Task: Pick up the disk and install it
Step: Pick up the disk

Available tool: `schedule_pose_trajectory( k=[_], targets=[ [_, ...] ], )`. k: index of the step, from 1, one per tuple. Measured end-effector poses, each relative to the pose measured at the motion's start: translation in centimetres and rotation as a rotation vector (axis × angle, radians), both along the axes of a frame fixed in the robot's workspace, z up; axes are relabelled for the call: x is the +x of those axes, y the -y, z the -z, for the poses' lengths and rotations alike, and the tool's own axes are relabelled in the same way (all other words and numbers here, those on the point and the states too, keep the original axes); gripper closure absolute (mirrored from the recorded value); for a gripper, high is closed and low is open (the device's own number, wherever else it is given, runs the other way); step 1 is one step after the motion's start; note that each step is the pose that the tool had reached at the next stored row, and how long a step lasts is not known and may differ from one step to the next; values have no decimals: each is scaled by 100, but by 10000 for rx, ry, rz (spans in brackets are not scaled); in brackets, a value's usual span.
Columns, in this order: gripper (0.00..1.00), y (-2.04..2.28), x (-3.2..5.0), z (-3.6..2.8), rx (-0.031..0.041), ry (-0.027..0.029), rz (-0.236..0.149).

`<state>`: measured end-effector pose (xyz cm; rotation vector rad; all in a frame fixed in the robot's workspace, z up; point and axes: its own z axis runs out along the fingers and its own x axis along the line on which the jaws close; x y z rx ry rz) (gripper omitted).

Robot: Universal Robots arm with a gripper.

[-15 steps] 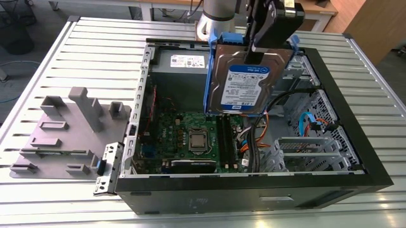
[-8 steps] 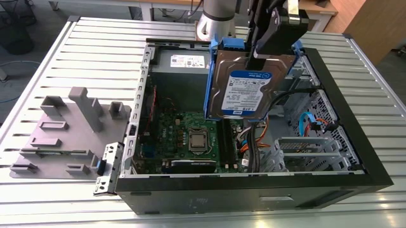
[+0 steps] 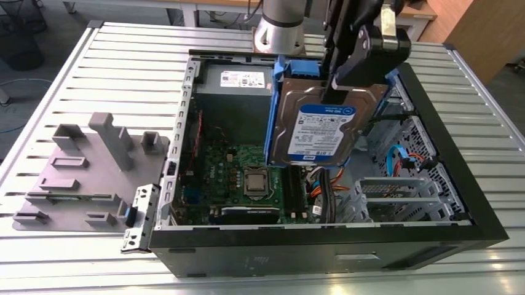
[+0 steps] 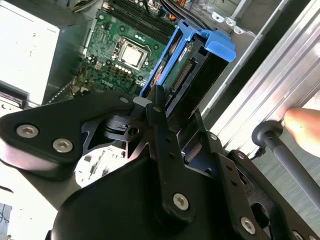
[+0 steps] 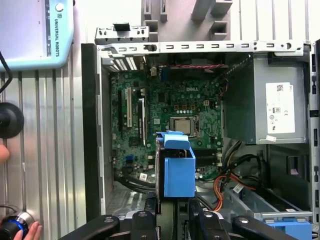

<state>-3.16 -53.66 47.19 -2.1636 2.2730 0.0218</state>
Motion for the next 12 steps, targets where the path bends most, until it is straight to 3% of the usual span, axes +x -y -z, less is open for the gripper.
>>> schedule_pose_trajectory(
  k=[11,12],
  targets=[
    [65,220,0,1,1,0,1],
    [65,256,0,0,0,0,0]
  ],
)
